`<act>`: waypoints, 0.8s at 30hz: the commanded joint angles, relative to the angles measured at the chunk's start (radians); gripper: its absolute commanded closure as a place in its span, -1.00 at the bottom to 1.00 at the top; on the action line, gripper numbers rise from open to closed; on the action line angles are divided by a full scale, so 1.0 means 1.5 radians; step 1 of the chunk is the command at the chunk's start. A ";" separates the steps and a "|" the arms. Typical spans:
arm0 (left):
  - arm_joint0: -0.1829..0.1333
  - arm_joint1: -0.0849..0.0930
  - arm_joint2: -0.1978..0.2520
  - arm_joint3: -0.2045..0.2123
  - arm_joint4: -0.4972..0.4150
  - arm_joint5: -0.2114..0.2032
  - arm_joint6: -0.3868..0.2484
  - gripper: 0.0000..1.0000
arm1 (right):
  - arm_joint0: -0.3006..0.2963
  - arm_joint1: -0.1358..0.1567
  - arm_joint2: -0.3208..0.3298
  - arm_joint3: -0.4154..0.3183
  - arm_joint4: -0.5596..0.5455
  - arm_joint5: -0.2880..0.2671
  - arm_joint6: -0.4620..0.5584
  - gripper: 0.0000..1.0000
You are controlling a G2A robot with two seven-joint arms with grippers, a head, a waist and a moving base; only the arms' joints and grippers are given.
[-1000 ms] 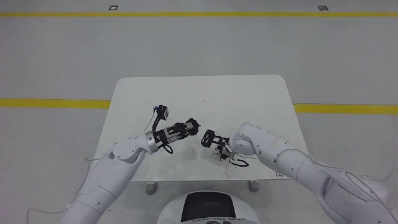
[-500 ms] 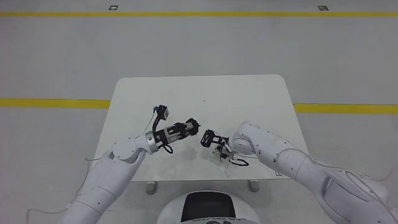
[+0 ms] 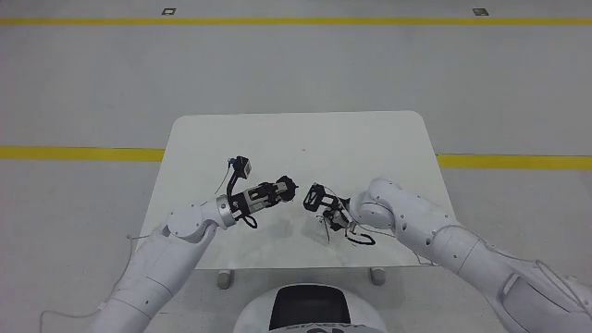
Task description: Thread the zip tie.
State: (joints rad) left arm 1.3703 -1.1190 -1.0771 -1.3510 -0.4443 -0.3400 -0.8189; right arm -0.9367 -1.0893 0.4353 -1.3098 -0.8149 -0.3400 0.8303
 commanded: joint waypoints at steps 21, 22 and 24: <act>0.000 0.000 0.000 0.000 0.000 0.000 0.000 1.00 | -0.087 0.060 0.123 -0.069 0.097 0.000 -0.117 1.00; 0.000 0.000 0.000 0.000 0.000 0.000 0.000 1.00 | -0.090 0.059 0.128 -0.070 0.100 0.007 -0.133 1.00; 0.000 0.000 0.000 0.000 0.000 0.000 0.000 1.00 | -0.104 0.061 0.149 -0.073 0.116 0.016 -0.187 1.00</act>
State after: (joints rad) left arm 1.3703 -1.1190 -1.0771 -1.3510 -0.4443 -0.3400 -0.8189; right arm -1.0799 -0.9996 0.6367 -1.4157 -0.6582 -0.3229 0.6217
